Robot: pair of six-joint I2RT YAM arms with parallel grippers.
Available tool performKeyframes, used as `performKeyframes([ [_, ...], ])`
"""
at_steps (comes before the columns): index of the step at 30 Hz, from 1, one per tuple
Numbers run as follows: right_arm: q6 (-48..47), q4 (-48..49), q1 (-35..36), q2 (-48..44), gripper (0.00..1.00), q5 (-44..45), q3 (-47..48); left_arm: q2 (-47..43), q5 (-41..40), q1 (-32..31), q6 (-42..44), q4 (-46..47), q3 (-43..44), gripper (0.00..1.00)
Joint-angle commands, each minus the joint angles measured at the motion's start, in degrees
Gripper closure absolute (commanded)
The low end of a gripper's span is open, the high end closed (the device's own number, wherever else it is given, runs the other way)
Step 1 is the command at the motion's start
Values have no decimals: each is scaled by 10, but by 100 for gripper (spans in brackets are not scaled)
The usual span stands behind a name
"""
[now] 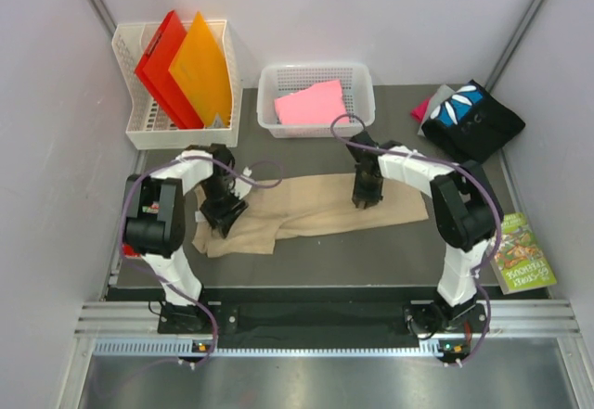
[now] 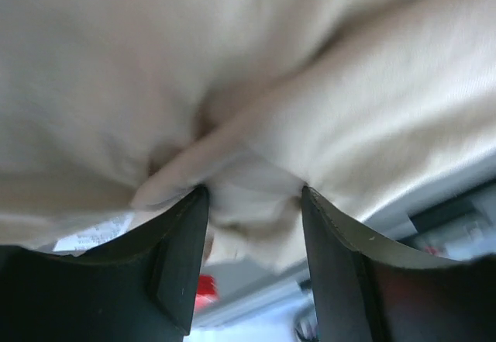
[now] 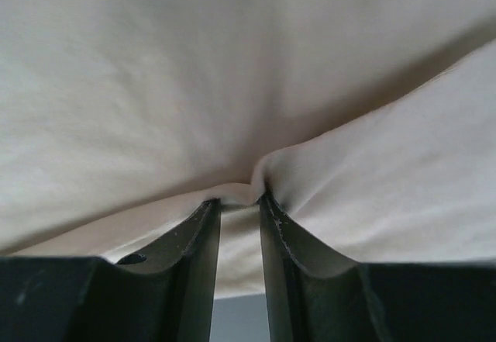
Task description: Fold and stack the t-shirts
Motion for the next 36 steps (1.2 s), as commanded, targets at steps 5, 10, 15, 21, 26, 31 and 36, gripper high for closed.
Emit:
performKeyframes([
  [5, -13, -61, -5, -92, 72, 49, -86, -133, 24, 3, 30, -116, -73, 42],
  [10, -15, -100, 32, -70, 71, 49, 42, -121, 48, 6, -5, -128, 37, 41],
  [15, 12, -116, 94, -32, 68, -12, 150, -105, 48, 9, -31, -99, 64, 40],
  [21, 72, -55, 179, -24, 67, -135, 142, -100, 102, 94, -33, -83, 34, 39],
  [26, 99, -31, 208, -5, 67, -178, 128, -73, 140, 135, -39, -89, 36, 39],
  [31, 114, -20, 220, -1, 68, -191, 121, -49, 165, 135, -70, -83, 45, 39],
  [36, 125, -8, 226, -2, 68, -203, 108, -35, 173, 129, -95, -73, 64, 37],
])
